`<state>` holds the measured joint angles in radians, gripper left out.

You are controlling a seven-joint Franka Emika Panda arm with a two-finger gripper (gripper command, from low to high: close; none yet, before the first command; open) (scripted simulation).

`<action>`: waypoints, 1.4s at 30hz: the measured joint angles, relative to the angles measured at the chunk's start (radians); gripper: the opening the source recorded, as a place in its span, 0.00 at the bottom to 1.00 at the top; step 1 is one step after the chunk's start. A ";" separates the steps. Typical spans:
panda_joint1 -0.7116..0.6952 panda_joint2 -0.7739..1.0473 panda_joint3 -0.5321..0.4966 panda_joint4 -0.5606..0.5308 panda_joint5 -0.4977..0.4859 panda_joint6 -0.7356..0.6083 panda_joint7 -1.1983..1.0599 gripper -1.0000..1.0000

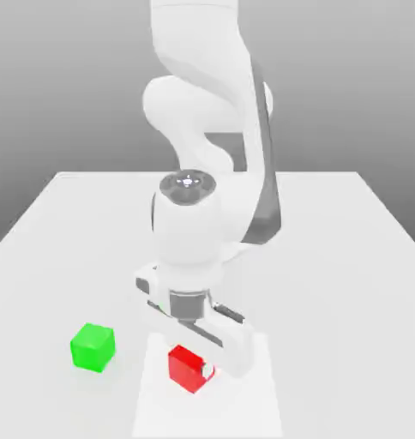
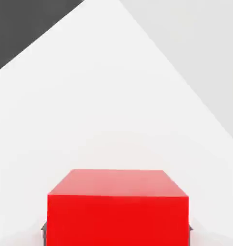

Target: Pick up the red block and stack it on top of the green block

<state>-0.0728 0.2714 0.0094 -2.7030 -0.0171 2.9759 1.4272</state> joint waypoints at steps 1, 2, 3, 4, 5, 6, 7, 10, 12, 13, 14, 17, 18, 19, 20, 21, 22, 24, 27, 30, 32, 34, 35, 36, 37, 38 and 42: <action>0.000 -0.012 0.000 -0.002 -0.001 -0.010 0.000 0.00; -0.001 -0.037 0.001 -0.005 -0.001 -0.031 0.000 0.00; -0.002 -0.067 0.002 -0.009 0.000 -0.057 -0.001 0.00; -0.002 -0.100 0.003 -0.014 0.002 -0.085 -0.002 0.00; -0.005 -0.135 0.006 -0.019 0.003 -0.114 -0.003 0.00; -0.006 -0.169 0.008 -0.024 0.007 -0.144 -0.006 0.00; -0.007 -0.204 0.009 -0.030 0.011 -0.174 -0.010 0.00; -0.045 -0.253 -0.005 -0.034 -0.008 -0.211 -0.105 0.00; -0.066 -0.274 -0.021 -0.034 -0.022 -0.226 -0.189 0.00; -0.076 -0.284 -0.031 -0.035 -0.028 -0.233 -0.233 0.00; -0.086 -0.293 -0.039 -0.035 -0.033 -0.239 -0.278 0.00; -0.116 -0.318 -0.061 -0.036 -0.044 -0.257 -0.416 0.00; -0.125 -0.325 -0.069 -0.036 -0.046 -0.262 -0.463 0.00; -0.133 -0.332 -0.078 -0.037 -0.047 -0.267 -0.511 0.00; -0.140 -0.338 -0.087 -0.037 -0.048 -0.272 -0.559 0.00; -0.148 -0.344 -0.097 -0.038 -0.049 -0.277 -0.608 0.00; -0.154 -0.350 -0.107 -0.039 -0.049 -0.282 -0.657 0.00; -0.164 -0.359 -0.128 -0.040 -0.048 -0.290 -0.755 0.00; -0.178 -0.368 -0.164 -0.043 -0.044 -0.302 -0.904 0.00; -0.191 -0.371 -0.201 -0.046 -0.037 -0.312 -1.056 0.00; -0.197 -0.369 -0.225 -0.048 -0.030 -0.317 -1.151 0.00; -0.196 -0.360 -0.232 -0.044 -0.014 -0.315 -1.194 0.00; -0.194 -0.353 -0.233 -0.041 -0.005 -0.312 -1.206 0.00; -0.191 -0.345 -0.234 -0.039 0.004 -0.307 -1.215 0.00; -0.188 -0.337 -0.234 -0.036 0.013 -0.301 -1.223 0.00; -0.185 -0.328 -0.234 -0.034 0.023 -0.295 -1.230 0.00; -0.177 -0.287 -0.233 -0.028 0.057 -0.259 -1.256 0.00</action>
<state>-0.2496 -0.0154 -0.2239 -2.7307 0.0401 2.7168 0.1715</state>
